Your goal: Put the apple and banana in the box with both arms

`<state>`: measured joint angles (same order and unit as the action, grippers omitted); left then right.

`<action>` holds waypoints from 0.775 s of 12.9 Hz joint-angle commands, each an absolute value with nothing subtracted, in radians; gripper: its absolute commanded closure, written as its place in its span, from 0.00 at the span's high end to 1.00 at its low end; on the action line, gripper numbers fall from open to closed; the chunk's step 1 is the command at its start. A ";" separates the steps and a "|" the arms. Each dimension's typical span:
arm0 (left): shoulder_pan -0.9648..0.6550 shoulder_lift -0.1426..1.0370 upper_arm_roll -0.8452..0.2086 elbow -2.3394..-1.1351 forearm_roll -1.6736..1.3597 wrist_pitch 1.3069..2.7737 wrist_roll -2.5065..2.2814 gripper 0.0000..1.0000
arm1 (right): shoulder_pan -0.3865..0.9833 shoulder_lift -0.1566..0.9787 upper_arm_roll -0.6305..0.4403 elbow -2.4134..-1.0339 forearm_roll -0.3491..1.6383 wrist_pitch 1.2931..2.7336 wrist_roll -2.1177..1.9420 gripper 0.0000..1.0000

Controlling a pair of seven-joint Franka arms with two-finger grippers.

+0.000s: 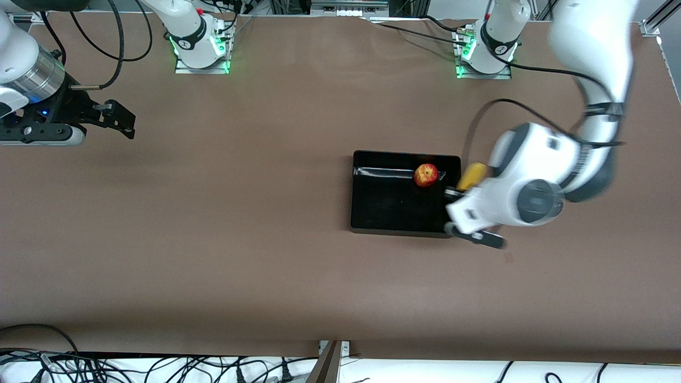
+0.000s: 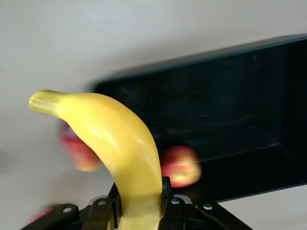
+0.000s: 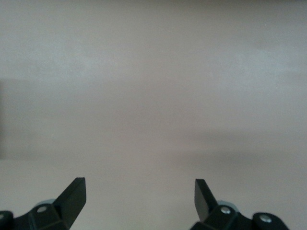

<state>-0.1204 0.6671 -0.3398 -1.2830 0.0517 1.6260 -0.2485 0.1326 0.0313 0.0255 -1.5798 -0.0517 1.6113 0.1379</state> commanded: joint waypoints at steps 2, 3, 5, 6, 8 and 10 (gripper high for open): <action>-0.279 0.741 -0.316 -1.326 0.006 1.843 -0.495 0.00 | 0.123 0.034 0.037 -1.565 -0.054 1.603 0.140 1.00; -0.297 0.745 -0.313 -1.363 0.011 1.899 -0.530 0.00 | 0.123 0.034 0.037 -1.565 -0.054 1.603 0.140 1.00; -0.290 0.759 -0.310 -1.387 0.011 1.931 -0.523 0.19 | 0.123 0.034 0.037 -1.565 -0.054 1.601 0.140 1.00; -0.296 0.764 -0.310 -1.387 0.009 1.934 -0.538 0.99 | 0.123 0.032 0.037 -1.565 -0.054 1.601 0.140 1.00; -0.284 0.752 -0.311 -1.378 0.006 1.921 -0.543 1.00 | 0.123 0.032 0.038 -1.565 -0.054 1.600 0.140 1.00; -0.240 0.686 -0.310 -1.368 0.011 1.847 -0.538 1.00 | 0.123 0.032 0.038 -1.565 -0.054 1.600 0.140 1.00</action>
